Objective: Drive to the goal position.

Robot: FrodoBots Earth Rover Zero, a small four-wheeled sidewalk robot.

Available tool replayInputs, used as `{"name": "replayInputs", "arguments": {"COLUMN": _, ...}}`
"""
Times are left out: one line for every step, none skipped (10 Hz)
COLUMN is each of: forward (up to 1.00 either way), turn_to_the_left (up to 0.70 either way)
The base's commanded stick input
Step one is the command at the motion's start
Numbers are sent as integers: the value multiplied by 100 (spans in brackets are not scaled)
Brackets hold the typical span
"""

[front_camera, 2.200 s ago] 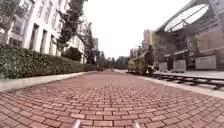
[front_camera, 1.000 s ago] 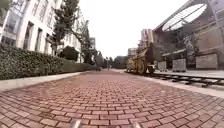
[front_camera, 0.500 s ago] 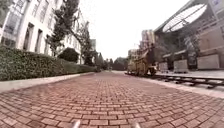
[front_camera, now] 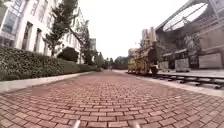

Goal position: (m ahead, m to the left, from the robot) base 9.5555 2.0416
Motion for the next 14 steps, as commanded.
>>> {"name": "replayInputs", "arguments": {"forward": 70, "turn_to_the_left": -11}}
{"name": "replayInputs", "arguments": {"forward": 70, "turn_to_the_left": -11}}
{"name": "replayInputs", "arguments": {"forward": 70, "turn_to_the_left": -11}}
{"name": "replayInputs", "arguments": {"forward": 70, "turn_to_the_left": -11}}
{"name": "replayInputs", "arguments": {"forward": 70, "turn_to_the_left": -11}}
{"name": "replayInputs", "arguments": {"forward": 70, "turn_to_the_left": -11}}
{"name": "replayInputs", "arguments": {"forward": 70, "turn_to_the_left": -8}}
{"name": "replayInputs", "arguments": {"forward": 70, "turn_to_the_left": 0}}
{"name": "replayInputs", "arguments": {"forward": 70, "turn_to_the_left": 0}}
{"name": "replayInputs", "arguments": {"forward": 70, "turn_to_the_left": 0}}
{"name": "replayInputs", "arguments": {"forward": 70, "turn_to_the_left": 0}}
{"name": "replayInputs", "arguments": {"forward": 70, "turn_to_the_left": 0}}
{"name": "replayInputs", "arguments": {"forward": 70, "turn_to_the_left": 0}}
{"name": "replayInputs", "arguments": {"forward": 70, "turn_to_the_left": 0}}
